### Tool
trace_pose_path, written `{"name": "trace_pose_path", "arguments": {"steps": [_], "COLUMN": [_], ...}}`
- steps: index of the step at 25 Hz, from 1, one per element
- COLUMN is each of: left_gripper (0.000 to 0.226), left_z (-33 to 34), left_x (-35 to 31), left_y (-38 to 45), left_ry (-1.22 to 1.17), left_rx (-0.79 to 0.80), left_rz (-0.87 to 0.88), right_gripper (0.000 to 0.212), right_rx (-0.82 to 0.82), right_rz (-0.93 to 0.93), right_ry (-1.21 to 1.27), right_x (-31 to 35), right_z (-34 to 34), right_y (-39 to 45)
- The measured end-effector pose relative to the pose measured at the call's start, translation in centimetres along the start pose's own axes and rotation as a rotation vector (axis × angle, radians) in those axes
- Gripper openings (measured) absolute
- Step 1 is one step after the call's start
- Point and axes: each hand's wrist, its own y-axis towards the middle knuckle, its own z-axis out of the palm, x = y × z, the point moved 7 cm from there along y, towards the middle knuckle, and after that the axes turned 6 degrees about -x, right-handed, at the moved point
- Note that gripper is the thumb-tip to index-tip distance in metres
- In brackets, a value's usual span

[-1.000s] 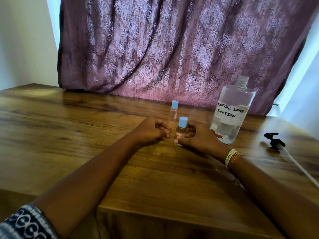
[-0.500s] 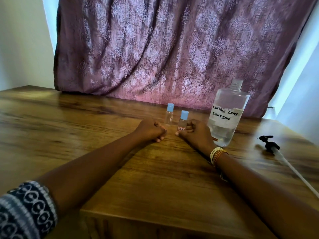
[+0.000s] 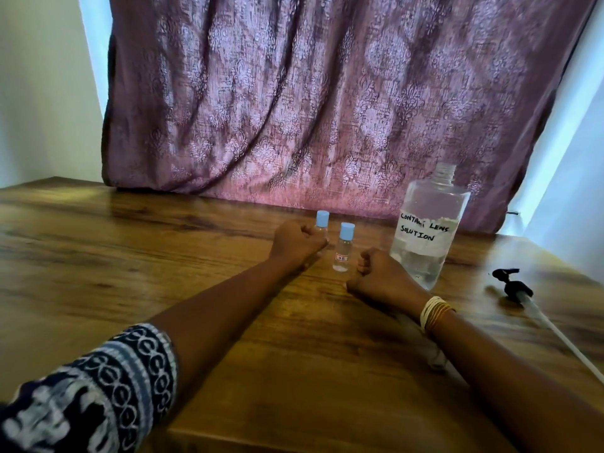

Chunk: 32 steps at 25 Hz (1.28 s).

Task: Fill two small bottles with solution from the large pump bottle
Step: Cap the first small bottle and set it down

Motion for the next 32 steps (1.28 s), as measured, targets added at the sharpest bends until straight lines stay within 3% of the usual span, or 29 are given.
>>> {"name": "trace_pose_path", "arguments": {"steps": [2, 5, 8, 10, 12, 14, 16, 22, 29, 32], "left_gripper": [0.012, 0.008, 0.008, 0.011, 0.015, 0.018, 0.016, 0.02, 0.021, 0.027], "left_z": [-0.9, -2.0, -3.1, -3.5, -3.3, -3.0, -2.8, -2.2, -1.9, -2.0], "left_x": [-0.6, -0.4, 0.2, 0.2, 0.0, -0.4, -0.8, -0.7, -0.5, -0.6], "left_y": [-1.4, -3.8, -5.6, -5.9, -6.0, -6.5, -7.1, -7.3, -7.5, -7.6], "left_ry": [0.009, -0.001, -0.027, -0.02, -0.018, -0.017, -0.011, -0.042, -0.062, -0.061], "left_rx": [0.063, 0.219, 0.325, 0.348, 0.383, 0.428, 0.463, 0.435, 0.485, 0.454], "left_rz": [0.031, 0.031, 0.081, 0.107, 0.113, 0.131, 0.154, 0.157, 0.1, 0.114], "right_gripper": [0.052, 0.026, 0.005, 0.011, 0.028, 0.038, 0.033, 0.023, 0.036, 0.042], "right_rx": [0.002, 0.001, -0.087, -0.188, -0.175, -0.141, -0.145, -0.156, 0.088, 0.031], "right_rz": [-0.009, -0.037, -0.114, -0.204, -0.299, -0.39, -0.436, -0.415, -0.474, -0.429], "right_ry": [-0.037, -0.098, 0.078, 0.257, 0.424, 0.46, 0.447, 0.544, 0.559, 0.621], "right_x": [0.5, 1.5, 2.7, 3.8, 4.6, 5.3, 5.6, 5.9, 5.9, 5.7], "right_z": [-0.2, -0.7, -1.1, -1.4, -1.0, -0.6, -0.4, -0.8, -0.7, -0.6], "right_y": [-0.4, -1.4, -2.0, -2.2, -2.4, -3.0, -3.4, -3.5, -3.3, -3.2]}}
